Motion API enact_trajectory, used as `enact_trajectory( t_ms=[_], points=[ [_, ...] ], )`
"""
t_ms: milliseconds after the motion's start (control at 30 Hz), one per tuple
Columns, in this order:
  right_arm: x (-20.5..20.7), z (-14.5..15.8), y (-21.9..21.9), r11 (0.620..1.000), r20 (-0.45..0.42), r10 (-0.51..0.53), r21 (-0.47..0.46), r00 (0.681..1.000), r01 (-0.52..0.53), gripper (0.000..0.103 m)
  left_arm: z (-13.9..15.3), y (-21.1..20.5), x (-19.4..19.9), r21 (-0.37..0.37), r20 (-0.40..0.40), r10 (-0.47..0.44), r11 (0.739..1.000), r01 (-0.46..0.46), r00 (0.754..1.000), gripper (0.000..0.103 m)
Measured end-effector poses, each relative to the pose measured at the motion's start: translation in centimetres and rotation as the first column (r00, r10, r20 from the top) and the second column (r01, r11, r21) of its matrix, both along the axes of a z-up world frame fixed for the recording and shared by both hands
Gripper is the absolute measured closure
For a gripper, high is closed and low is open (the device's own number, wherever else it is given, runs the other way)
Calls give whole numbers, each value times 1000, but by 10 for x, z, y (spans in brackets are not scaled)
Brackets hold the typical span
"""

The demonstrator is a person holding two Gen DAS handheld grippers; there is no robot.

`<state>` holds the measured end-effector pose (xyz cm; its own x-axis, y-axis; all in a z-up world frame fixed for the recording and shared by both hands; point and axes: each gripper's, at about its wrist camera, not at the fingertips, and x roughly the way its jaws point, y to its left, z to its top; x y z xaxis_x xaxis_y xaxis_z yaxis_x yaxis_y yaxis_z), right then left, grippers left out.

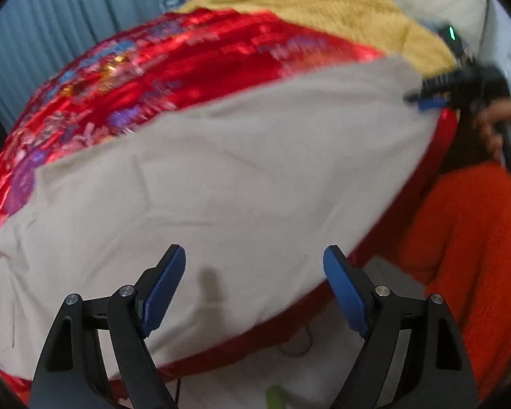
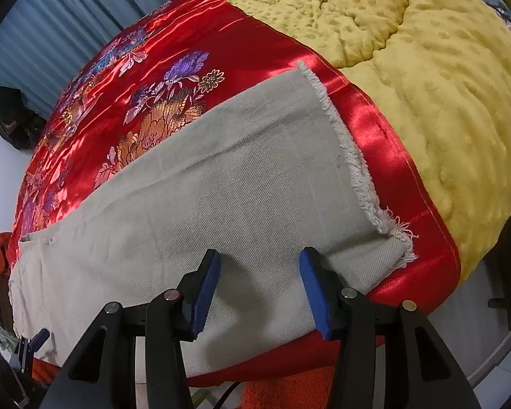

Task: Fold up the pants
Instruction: 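Open both grippers and move the right gripper to the frayed trouser hem, then grasp the frayed hem with the right gripper and fold it toward the waistband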

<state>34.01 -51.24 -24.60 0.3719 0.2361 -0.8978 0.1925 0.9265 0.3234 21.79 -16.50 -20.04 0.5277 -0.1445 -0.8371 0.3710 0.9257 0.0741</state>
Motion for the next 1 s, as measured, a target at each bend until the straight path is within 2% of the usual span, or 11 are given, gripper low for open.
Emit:
enact_trajectory(
  t_ms=[67,167,267,333,400,433,667,833,867,933,1000],
  points=[
    [-1,0,0,1000,1,-1,0,1000,1,54,4,2,7,-7,9,16,1000,-16,1000,15],
    [-2,0,0,1000,3,-3,1,1000,3,54,-10,-7,22,45,-6,0,999,1,1000,16],
    [-11,12,-11,997,80,-55,55,995,51,54,-39,-26,21,163,-28,-73,984,77,997,17],
    [-33,27,-45,944,214,-192,307,958,121,54,-43,-29,17,194,3,-92,977,90,996,17],
    [-59,31,-89,851,205,-368,467,907,240,54,-42,-26,19,167,-11,-77,983,78,997,17],
    [-68,32,-104,831,186,-408,480,894,279,54,-42,-24,21,153,-19,-66,986,68,998,15],
    [-75,3,-114,839,45,-292,491,955,234,53,-44,-20,21,122,-31,-30,992,34,999,13],
    [-54,-22,-106,826,21,-296,508,955,245,53,-45,-20,23,132,-35,-31,991,35,999,12],
    [-52,-25,-103,826,22,-295,508,955,244,65,-46,-21,22,139,-32,-32,990,37,999,11],
    [-49,-28,-95,864,26,-266,449,964,227,94,-50,-23,22,154,-32,-44,987,48,999,10],
    [-50,-27,-95,866,36,-274,443,961,231,94,-48,-19,26,134,-51,-48,990,54,998,9]
  ],
)
